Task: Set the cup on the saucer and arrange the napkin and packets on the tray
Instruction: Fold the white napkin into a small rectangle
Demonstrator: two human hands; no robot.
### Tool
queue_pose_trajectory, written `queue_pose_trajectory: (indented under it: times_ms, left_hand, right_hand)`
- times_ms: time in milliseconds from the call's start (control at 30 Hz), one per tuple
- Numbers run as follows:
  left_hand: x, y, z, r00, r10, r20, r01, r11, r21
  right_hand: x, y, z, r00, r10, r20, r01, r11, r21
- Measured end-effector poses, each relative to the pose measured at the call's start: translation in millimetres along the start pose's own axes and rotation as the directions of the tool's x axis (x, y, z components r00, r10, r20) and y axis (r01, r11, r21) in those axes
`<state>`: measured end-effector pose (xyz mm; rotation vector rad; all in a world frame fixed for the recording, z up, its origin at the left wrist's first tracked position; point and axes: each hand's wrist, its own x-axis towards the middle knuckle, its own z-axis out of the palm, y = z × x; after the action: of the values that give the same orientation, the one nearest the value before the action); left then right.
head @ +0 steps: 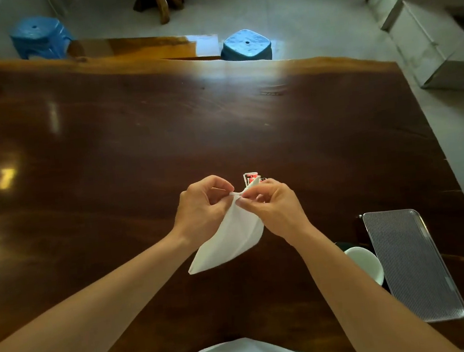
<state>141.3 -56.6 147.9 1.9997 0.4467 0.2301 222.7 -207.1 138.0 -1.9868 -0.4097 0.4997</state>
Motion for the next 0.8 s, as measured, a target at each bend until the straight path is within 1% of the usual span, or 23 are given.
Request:
queue_pose_trajectory:
  times_ms: [67, 200, 333, 533, 667, 800]
  left_hand:
    - [0.0, 0.9, 0.3, 1.000, 0.013, 0.004, -0.013, 1.000, -0.013]
    - [-1.3, 0.1, -0.3, 1.000, 0.011, 0.000, -0.011, 1.000, -0.024]
    - [-3.3, -2.1, -0.5, 1.000, 0.009, 0.004, -0.008, 1.000, -0.027]
    - [-5.6, -0.7, 1.3, 0.998, 0.033, -0.054, -0.036, 0.998, -0.051]
    - [-2.0, -0.1, 0.2, 0.999, 0.044, -0.009, -0.044, 0.998, -0.045]
    - [-2.6, -1.8, -0.2, 0.998, 0.064, -0.016, -0.064, 0.998, -0.017]
  right_hand:
    - [1.2, -1.2, 1.4, 0.998, -0.048, -0.032, 0.045, 0.997, -0.070]
    - [0.8, -0.6, 5.4, 0.997, -0.062, -0.055, 0.057, 0.994, -0.090]
    - [0.5, -1.1, 6.5, 0.999, -0.047, -0.027, 0.045, 0.997, -0.064]
    - [1.5, -5.5, 5.3, 0.999, -0.030, -0.019, 0.029, 0.998, -0.060]
    - [2.5, -3.9, 5.8, 0.999, -0.019, -0.033, 0.017, 0.999, -0.049]
    - [3.8, -3.6, 5.5, 0.999, -0.035, -0.019, 0.035, 0.999, -0.029]
